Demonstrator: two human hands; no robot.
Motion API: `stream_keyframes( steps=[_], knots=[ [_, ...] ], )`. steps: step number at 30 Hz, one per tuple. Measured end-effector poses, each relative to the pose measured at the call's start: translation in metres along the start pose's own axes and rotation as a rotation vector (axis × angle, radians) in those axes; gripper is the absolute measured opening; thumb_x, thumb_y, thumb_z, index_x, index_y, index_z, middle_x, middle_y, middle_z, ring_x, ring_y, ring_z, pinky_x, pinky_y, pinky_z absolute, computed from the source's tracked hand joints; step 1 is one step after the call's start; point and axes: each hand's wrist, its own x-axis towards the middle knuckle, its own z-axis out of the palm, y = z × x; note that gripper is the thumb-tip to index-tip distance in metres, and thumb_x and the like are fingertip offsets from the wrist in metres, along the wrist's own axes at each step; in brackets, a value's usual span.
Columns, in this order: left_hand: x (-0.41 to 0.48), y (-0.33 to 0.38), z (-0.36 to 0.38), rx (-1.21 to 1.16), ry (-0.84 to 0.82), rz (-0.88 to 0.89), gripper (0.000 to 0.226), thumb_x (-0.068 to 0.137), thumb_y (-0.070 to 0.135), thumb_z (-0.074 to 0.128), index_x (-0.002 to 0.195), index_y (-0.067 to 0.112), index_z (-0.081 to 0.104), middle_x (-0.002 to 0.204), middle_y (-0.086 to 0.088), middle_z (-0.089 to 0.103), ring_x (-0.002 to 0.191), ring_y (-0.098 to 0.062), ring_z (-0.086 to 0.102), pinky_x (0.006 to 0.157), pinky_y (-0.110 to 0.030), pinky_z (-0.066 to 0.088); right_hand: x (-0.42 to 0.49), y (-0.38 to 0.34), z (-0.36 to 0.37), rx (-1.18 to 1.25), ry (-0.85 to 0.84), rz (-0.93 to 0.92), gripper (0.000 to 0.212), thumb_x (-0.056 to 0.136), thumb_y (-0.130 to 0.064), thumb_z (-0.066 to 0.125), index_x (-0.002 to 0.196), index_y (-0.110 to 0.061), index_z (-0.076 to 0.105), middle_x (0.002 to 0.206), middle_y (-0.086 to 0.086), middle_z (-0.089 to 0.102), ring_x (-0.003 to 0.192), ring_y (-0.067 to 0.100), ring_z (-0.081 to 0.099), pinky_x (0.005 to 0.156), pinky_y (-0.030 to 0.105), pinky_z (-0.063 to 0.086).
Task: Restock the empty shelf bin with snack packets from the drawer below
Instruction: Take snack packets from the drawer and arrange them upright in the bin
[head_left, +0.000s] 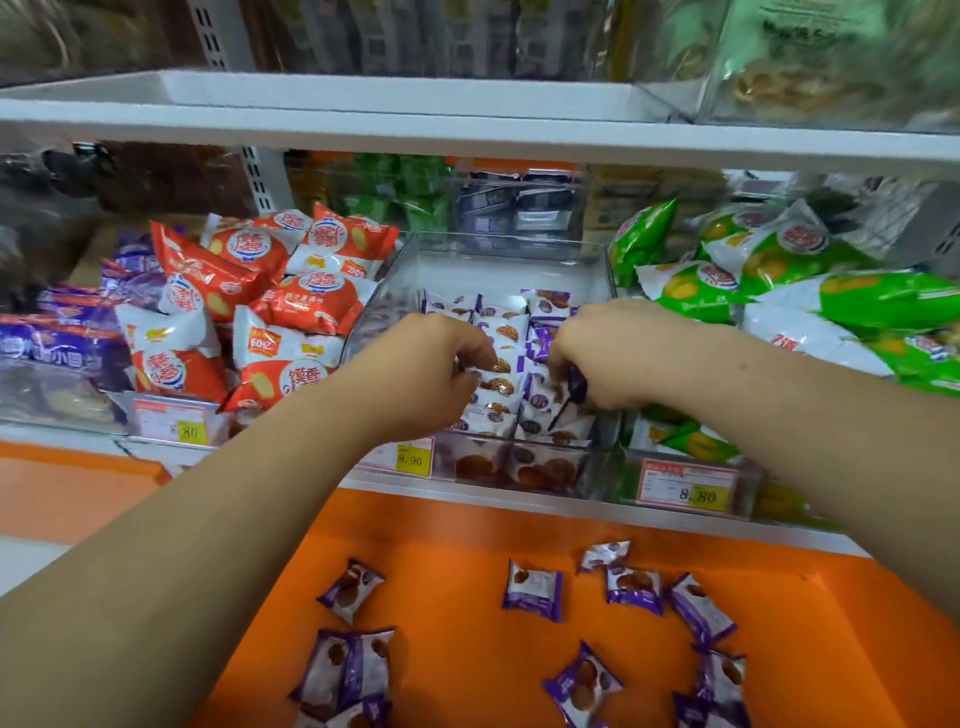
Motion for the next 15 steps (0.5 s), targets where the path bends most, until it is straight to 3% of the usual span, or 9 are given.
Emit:
stream_keyframes(
  steps=[3,5,7,10,13,15],
  knots=[
    [-0.001,-0.006,-0.005,-0.06,0.035,-0.03,0.022,0.095,0.016,0.065,0.112,0.028,0.073,0.105,0.01,0.071,0.081,-0.008,0.067,0.066,-0.019,0.046,0.001,0.009,-0.012,0.084,0.097,0.031,0.033,0.089,-0.031,0.071,0.119,-0.042,0.069,0.112,-0.004,0.067,0.104,0.026,0.064,0.084,0.035,0.055],
    [-0.001,-0.006,-0.012,-0.155,0.084,-0.048,0.019,0.096,0.02,0.065,0.112,0.027,0.071,0.106,0.011,0.071,0.074,-0.004,0.066,0.062,-0.015,0.046,0.0,0.015,-0.023,0.347,0.224,0.012,0.029,0.088,-0.036,0.076,0.115,-0.045,0.072,0.113,-0.008,0.063,0.107,0.023,0.061,0.09,0.036,0.052],
    [-0.001,-0.005,-0.019,-0.307,0.092,-0.087,0.021,0.098,0.021,0.062,0.117,0.025,0.068,0.104,0.006,0.073,0.068,-0.006,0.067,0.057,-0.013,0.05,-0.003,0.012,-0.03,0.658,0.355,-0.035,0.026,0.085,-0.031,0.082,0.109,-0.04,0.077,0.106,-0.006,0.059,0.094,0.019,0.062,0.089,0.039,0.052],
    [-0.005,0.003,-0.027,-0.797,0.011,-0.313,0.024,0.104,0.02,0.053,0.125,0.019,0.063,0.108,-0.012,0.073,0.082,-0.026,0.077,0.081,-0.042,0.064,-0.005,-0.005,-0.029,0.942,0.515,-0.059,0.029,0.082,-0.018,0.085,0.104,-0.036,0.079,0.1,-0.004,0.061,0.083,0.017,0.064,0.083,0.035,0.055],
    [-0.008,0.004,-0.032,-1.282,0.044,-0.475,0.026,0.106,0.016,0.048,0.123,0.0,0.061,0.107,-0.025,0.073,0.091,-0.036,0.076,0.086,-0.047,0.062,-0.003,-0.028,-0.021,1.086,0.613,-0.083,0.037,0.08,0.002,0.082,0.1,-0.029,0.079,0.104,-0.002,0.066,0.089,0.012,0.069,0.083,0.028,0.056],
    [-0.01,-0.002,-0.035,-1.325,0.128,-0.47,0.025,0.104,0.013,0.052,0.121,-0.003,0.061,0.109,-0.03,0.071,0.096,-0.035,0.073,0.088,-0.052,0.06,-0.005,-0.039,-0.018,1.217,0.592,-0.099,0.046,0.081,0.012,0.075,0.1,-0.03,0.076,0.109,0.0,0.067,0.091,0.012,0.072,0.083,0.032,0.061]
  ],
)
